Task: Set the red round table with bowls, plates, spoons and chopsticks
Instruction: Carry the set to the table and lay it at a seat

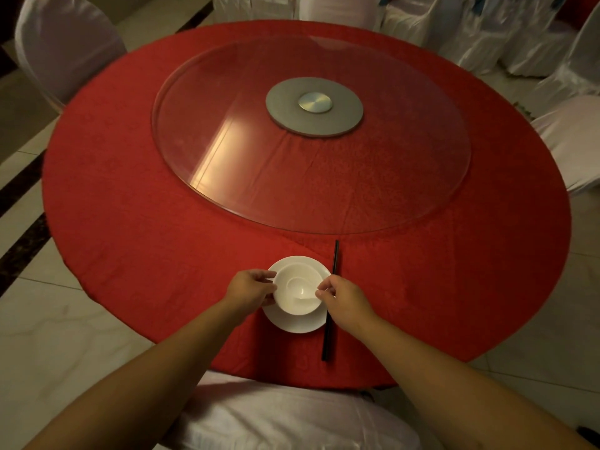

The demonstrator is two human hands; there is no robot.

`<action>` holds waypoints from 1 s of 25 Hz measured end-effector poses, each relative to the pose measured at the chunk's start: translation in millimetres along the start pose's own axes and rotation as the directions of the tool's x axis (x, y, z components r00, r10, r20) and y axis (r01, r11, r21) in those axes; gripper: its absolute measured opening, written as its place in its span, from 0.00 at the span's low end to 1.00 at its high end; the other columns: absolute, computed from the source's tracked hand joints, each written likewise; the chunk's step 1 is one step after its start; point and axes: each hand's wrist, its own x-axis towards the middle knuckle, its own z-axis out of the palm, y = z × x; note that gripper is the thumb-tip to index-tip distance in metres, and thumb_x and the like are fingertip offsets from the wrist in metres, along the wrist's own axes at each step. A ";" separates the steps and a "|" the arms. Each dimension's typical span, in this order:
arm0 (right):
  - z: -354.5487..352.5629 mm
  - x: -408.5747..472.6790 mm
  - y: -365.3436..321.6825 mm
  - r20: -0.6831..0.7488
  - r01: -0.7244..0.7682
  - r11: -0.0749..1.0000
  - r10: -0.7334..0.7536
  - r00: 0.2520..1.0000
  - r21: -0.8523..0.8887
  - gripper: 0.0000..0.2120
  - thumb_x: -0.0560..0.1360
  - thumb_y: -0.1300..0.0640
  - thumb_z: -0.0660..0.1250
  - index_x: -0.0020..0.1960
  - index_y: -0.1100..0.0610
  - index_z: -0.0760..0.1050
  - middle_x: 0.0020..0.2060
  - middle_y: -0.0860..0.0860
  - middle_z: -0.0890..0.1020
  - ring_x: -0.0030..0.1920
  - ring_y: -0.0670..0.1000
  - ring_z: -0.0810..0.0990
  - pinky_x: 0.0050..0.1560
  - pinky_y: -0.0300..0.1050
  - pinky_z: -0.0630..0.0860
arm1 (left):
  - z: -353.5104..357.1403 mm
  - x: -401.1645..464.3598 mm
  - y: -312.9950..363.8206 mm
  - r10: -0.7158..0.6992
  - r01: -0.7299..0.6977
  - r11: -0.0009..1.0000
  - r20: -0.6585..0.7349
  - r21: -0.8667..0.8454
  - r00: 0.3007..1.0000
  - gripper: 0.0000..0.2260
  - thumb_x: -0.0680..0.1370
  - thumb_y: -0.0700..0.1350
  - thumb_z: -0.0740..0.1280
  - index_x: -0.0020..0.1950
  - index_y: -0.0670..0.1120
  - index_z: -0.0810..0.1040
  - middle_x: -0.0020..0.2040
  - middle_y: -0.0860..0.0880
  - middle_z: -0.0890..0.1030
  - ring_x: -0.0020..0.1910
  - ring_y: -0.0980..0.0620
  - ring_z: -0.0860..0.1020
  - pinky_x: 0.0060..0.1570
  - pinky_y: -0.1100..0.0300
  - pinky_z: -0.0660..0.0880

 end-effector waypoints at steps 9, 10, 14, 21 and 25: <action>4.5 8.9 -4.6 -0.060 -0.052 0.997 0.049 0.997 -0.051 0.05 0.73 0.54 0.75 0.45 0.54 0.80 0.40 0.47 0.81 0.40 0.46 0.79 0.34 0.37 0.71 | 2.6 5.0 -4.5 -0.010 0.010 1.000 0.007 -0.027 1.000 0.16 0.75 0.29 0.71 0.62 0.36 0.81 0.46 0.40 0.82 0.41 0.46 0.82 0.38 0.55 0.84; 4.7 9.5 -3.7 -0.074 -0.063 0.997 0.059 0.996 -0.049 0.06 0.73 0.54 0.75 0.46 0.54 0.80 0.39 0.47 0.80 0.40 0.46 0.79 0.34 0.37 0.71 | 2.6 5.4 -5.3 -0.011 0.011 0.999 0.007 -0.030 1.000 0.16 0.75 0.29 0.71 0.62 0.36 0.81 0.46 0.40 0.82 0.41 0.46 0.82 0.38 0.54 0.84; 4.3 10.9 -1.4 -0.098 -0.094 0.995 0.089 0.991 -0.045 0.10 0.72 0.53 0.76 0.48 0.54 0.78 0.42 0.48 0.80 0.42 0.48 0.80 0.37 0.40 0.73 | 2.4 4.5 -5.9 -0.015 0.016 0.999 0.009 -0.049 1.000 0.16 0.74 0.29 0.71 0.62 0.37 0.81 0.45 0.40 0.83 0.42 0.45 0.82 0.40 0.53 0.84; 5.3 12.3 -1.6 -0.104 -0.096 0.995 0.092 0.990 -0.030 0.11 0.71 0.53 0.77 0.50 0.54 0.79 0.42 0.49 0.81 0.43 0.48 0.80 0.37 0.40 0.73 | 1.6 1.9 -3.6 -0.023 0.024 0.996 0.016 -0.091 1.000 0.15 0.74 0.29 0.71 0.60 0.36 0.81 0.44 0.37 0.81 0.41 0.45 0.80 0.33 0.58 0.83; 4.0 11.0 -0.7 -0.089 -0.092 0.995 0.090 0.992 -0.023 0.11 0.72 0.52 0.77 0.50 0.53 0.79 0.43 0.49 0.82 0.43 0.48 0.81 0.37 0.39 0.73 | -0.1 2.2 -3.2 -0.035 0.036 0.996 0.018 -0.083 0.999 0.15 0.74 0.29 0.71 0.60 0.36 0.81 0.42 0.38 0.80 0.41 0.45 0.80 0.43 0.50 0.85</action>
